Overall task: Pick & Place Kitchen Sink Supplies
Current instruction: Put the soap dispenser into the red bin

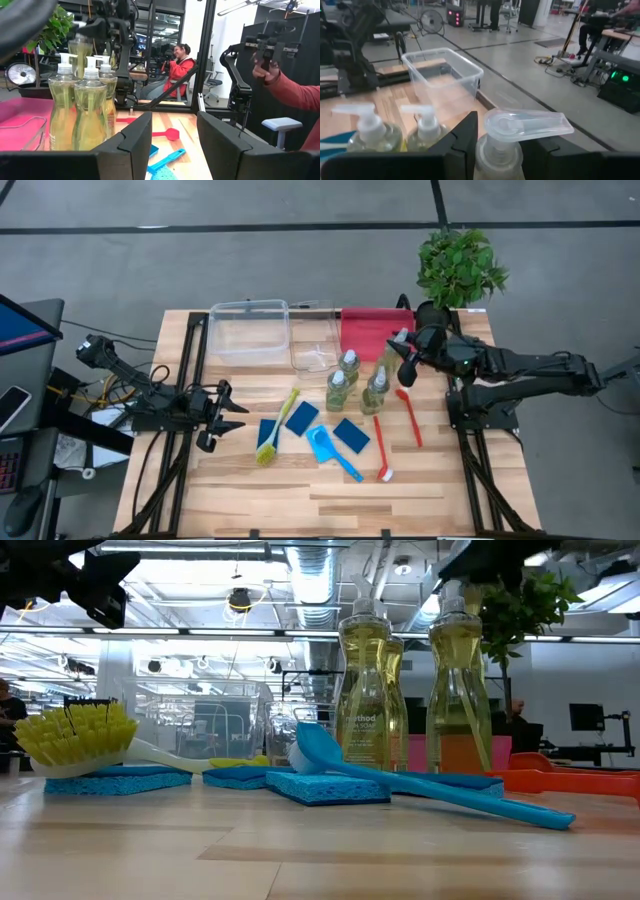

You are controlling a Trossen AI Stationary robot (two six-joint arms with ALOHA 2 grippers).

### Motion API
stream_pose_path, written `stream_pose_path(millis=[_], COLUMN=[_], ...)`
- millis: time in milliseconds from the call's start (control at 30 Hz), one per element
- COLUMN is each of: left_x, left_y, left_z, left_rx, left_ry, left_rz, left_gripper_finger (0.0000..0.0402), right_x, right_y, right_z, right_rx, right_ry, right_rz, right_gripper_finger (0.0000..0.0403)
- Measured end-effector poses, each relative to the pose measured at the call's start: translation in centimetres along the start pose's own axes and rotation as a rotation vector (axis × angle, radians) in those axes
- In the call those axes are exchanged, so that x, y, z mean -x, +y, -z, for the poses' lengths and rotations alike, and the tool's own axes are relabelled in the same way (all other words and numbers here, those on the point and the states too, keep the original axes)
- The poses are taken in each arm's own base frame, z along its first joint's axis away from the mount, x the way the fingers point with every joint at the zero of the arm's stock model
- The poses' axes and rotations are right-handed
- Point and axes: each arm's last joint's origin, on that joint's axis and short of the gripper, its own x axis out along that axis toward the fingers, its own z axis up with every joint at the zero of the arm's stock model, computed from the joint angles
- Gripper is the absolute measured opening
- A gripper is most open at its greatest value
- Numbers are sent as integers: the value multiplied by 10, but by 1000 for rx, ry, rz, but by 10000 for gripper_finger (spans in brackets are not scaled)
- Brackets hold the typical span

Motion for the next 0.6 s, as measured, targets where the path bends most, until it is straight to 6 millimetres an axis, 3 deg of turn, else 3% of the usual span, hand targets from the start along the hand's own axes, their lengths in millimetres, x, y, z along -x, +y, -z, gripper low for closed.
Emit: stream_pose_path(millis=[367,600], left_x=[0,0], left_y=[0,0], left_z=[0,0], left_rx=[0,0], left_ry=[0,0], left_rz=[0,0], left_gripper_finger=[158,158], right_x=[4,-25], right_y=[-15,-18], right_z=[-35,-40], right_rx=[61,101], right_ry=[-72,-59], right_rz=[101,149], right_gripper_finger=[97,97])
